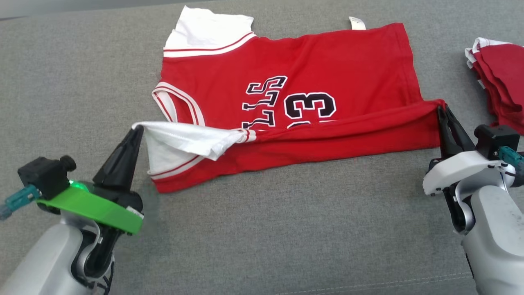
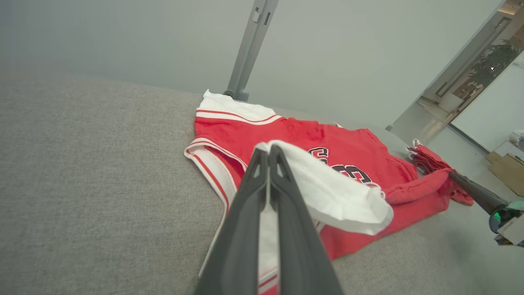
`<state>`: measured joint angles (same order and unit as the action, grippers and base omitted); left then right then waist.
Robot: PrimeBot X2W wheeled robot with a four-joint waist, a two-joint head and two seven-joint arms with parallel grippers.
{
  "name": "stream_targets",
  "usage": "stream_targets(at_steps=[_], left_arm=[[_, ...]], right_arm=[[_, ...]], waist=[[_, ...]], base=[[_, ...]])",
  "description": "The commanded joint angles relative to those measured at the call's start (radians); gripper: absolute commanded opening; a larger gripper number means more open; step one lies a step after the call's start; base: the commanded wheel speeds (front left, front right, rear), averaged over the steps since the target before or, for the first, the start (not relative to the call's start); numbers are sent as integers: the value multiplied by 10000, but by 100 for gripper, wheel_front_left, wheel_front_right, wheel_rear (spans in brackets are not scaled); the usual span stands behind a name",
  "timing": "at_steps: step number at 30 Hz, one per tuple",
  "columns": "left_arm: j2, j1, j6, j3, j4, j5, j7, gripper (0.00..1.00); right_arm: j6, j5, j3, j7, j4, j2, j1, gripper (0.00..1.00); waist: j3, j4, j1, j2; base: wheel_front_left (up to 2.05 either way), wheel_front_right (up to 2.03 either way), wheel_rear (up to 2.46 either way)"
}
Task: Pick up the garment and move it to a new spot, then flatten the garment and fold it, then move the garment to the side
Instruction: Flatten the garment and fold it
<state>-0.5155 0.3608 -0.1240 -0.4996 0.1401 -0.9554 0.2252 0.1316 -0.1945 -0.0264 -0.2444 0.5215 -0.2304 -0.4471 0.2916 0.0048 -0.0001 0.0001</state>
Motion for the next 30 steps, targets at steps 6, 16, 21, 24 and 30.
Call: stream_targets(at_steps=[6, 16, 21, 24, 30], left_arm=[[207, 1358, -83, -131, 757, 690, 362, 0], [417, 2269, -84, -534, 1167, 1266, 401, 26], [498, 2203, -85, -419, 1428, 1339, 403, 100], [632, 2045, -84, -152, 1551, 1458, 403, 100], [902, 1256, -84, 563, 1579, 1543, 395, 100]], right_arm=[[-20, 739, 515, -166, 589, 290, -902, 0], [-20, 1730, 1255, -215, 848, 920, -1513, 40], [-20, 1828, 1375, -200, 701, 1120, -1434, 100], [-20, 1867, 1543, -198, 350, 1191, -1202, 100], [-20, 1579, 1769, -199, -916, 1256, -499, 100]], waist=[[827, -13, 1, -1], [1391, -191, 1, -1], [1290, -262, 1, -1], [1152, -272, 1, -1], [659, -255, 1, -1]], base=[[0, 0, 0], [0, 0, 0], [0, 0, 0], [0, 0, 0], [0, 0, 0]])
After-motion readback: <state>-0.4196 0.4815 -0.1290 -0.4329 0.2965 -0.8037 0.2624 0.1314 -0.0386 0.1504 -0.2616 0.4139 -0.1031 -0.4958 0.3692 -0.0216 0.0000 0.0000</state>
